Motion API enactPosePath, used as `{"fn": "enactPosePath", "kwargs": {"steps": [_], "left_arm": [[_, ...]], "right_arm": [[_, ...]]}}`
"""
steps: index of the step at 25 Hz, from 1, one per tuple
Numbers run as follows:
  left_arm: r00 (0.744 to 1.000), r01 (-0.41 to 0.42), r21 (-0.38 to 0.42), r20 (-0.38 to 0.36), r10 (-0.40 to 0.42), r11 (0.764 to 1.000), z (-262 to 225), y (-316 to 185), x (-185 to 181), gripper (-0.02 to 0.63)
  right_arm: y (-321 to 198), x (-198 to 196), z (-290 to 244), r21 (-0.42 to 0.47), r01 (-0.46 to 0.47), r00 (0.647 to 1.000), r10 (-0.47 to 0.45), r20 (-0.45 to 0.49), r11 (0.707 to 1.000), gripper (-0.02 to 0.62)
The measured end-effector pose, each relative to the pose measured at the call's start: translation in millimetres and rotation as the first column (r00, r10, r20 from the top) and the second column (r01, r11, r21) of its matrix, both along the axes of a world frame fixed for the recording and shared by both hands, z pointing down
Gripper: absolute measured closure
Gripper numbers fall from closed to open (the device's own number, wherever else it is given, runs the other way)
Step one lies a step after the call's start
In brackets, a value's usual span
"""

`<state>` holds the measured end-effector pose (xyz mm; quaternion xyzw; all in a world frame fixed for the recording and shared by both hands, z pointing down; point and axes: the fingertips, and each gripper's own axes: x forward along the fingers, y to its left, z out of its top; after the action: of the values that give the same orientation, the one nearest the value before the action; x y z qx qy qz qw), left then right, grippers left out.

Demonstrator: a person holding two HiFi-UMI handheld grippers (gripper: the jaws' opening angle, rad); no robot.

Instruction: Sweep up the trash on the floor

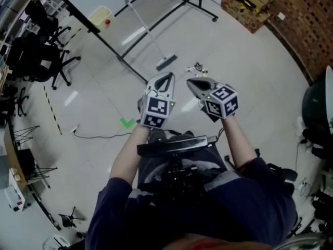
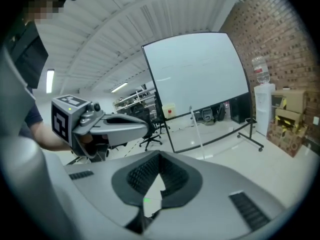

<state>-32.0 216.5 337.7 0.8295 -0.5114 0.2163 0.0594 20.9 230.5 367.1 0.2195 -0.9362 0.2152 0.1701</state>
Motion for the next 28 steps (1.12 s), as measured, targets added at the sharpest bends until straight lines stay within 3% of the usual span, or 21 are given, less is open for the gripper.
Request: {"fn": "enactPosePath", "kwargs": {"steps": [6,14,21,28], "left_arm": [[0.997,0.075,-0.062,-0.011,-0.076,0.995,12.9,39.3,-14.9,0.589],[0.992,0.123,-0.046,0.002,-0.123,0.991,13.8,87.0,-44.4,0.589],[0.979,0.191,-0.03,-0.069,-0.192,0.981,15.6,137.1,-124.4,0.589],[0.963,0.234,0.024,-0.141,-0.228,0.972,-3.8,196.5,-222.6,0.589]], "right_arm": [[30.7,-11.2,3.4,-0.029,0.048,0.998,-0.047,0.038,0.998,0.586],[72.9,-43.9,6.1,-0.046,0.107,0.994,-0.106,0.027,0.993,0.586],[121.5,-115.0,8.6,-0.035,0.151,0.988,-0.152,-0.035,0.988,0.586],[175.8,-203.0,-11.4,0.047,0.112,0.992,-0.109,-0.059,0.993,0.586]]}}
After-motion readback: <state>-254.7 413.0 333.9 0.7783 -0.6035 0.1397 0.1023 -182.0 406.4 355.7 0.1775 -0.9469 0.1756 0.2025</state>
